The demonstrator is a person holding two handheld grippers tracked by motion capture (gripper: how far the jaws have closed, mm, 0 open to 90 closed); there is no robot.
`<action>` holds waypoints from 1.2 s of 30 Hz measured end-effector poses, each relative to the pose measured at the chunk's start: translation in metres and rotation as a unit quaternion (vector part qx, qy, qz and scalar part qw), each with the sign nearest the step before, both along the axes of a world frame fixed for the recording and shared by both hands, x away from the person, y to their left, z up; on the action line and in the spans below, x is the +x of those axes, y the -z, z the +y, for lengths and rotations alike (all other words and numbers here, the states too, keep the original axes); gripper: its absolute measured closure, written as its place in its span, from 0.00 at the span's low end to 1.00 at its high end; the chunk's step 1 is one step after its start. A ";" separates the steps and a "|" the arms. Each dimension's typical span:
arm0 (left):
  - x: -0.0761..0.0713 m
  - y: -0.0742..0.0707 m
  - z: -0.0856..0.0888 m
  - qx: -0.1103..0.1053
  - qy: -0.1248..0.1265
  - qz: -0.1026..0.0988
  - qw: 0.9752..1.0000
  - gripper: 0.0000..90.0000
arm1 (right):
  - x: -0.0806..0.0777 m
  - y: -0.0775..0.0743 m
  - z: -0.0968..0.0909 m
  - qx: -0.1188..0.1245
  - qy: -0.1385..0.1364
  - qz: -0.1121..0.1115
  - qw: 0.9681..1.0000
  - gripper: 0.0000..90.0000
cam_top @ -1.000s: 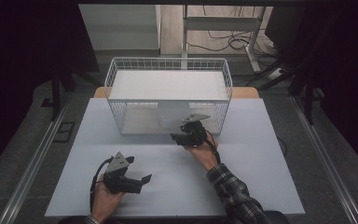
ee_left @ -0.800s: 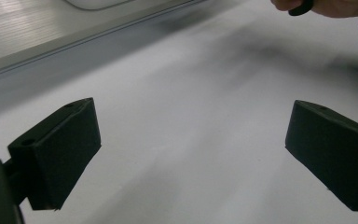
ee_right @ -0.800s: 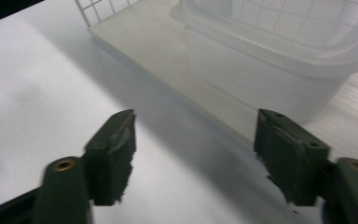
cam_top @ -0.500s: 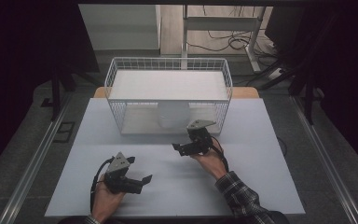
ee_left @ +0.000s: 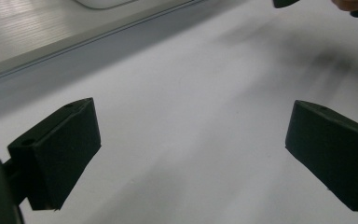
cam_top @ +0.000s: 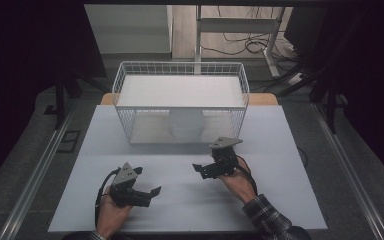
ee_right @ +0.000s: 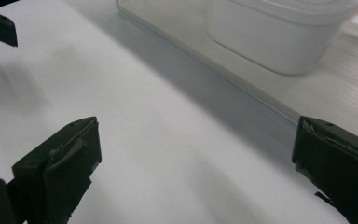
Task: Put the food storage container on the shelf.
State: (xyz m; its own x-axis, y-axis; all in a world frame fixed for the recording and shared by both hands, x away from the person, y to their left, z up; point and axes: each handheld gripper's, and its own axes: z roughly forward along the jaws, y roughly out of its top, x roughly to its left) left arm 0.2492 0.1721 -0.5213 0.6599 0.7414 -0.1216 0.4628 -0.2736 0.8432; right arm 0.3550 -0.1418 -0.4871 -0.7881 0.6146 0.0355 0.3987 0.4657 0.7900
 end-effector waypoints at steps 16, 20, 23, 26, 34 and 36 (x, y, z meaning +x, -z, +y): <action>-0.002 -0.002 0.006 -0.002 -0.008 0.002 1.000 0.04 | -0.031 -0.013 -0.031 0.012 0.014 -0.023 1.000 0.02; -0.003 -0.002 0.010 -0.004 -0.012 0.002 1.000 0.04 | -0.039 -0.011 -0.043 0.012 0.026 -0.021 0.999 0.02; -0.003 -0.002 0.012 -0.006 -0.014 0.003 1.000 0.04 | -0.044 -0.011 -0.053 0.012 0.036 -0.020 0.999 0.02; -0.004 -0.002 0.013 -0.007 -0.015 0.004 1.000 0.04 | -0.049 -0.011 -0.063 0.013 0.047 -0.019 0.999 0.02; -0.006 -0.002 0.017 -0.009 -0.020 0.006 1.000 0.04 | -0.061 -0.010 -0.084 0.010 0.071 -0.021 0.997 0.02; -0.006 -0.002 0.018 -0.007 -0.020 0.006 1.000 0.04 | -0.064 -0.009 -0.087 0.007 0.075 -0.022 0.997 0.01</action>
